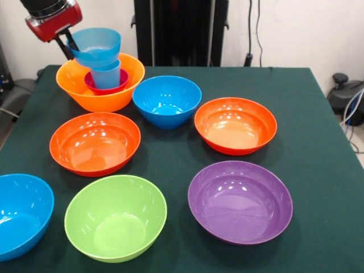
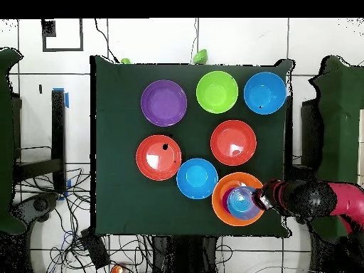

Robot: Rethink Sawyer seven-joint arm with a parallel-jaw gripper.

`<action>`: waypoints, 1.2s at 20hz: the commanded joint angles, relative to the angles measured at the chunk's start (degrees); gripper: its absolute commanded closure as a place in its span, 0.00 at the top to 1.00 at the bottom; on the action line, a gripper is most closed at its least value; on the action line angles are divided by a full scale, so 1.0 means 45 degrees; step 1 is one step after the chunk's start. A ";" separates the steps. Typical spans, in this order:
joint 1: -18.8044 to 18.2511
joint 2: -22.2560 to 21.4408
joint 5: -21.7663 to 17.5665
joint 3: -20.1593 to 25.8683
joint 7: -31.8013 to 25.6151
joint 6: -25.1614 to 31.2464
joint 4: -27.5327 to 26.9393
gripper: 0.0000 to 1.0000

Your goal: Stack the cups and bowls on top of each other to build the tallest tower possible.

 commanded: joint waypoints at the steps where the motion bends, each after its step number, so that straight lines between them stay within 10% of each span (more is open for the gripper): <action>1: 0.0257 0.0471 -0.0393 -0.0180 -0.3910 0.0778 -0.0270 0.00; 24: 0.0439 0.0287 -0.0352 -0.0170 -0.2710 0.0106 0.0563 0.00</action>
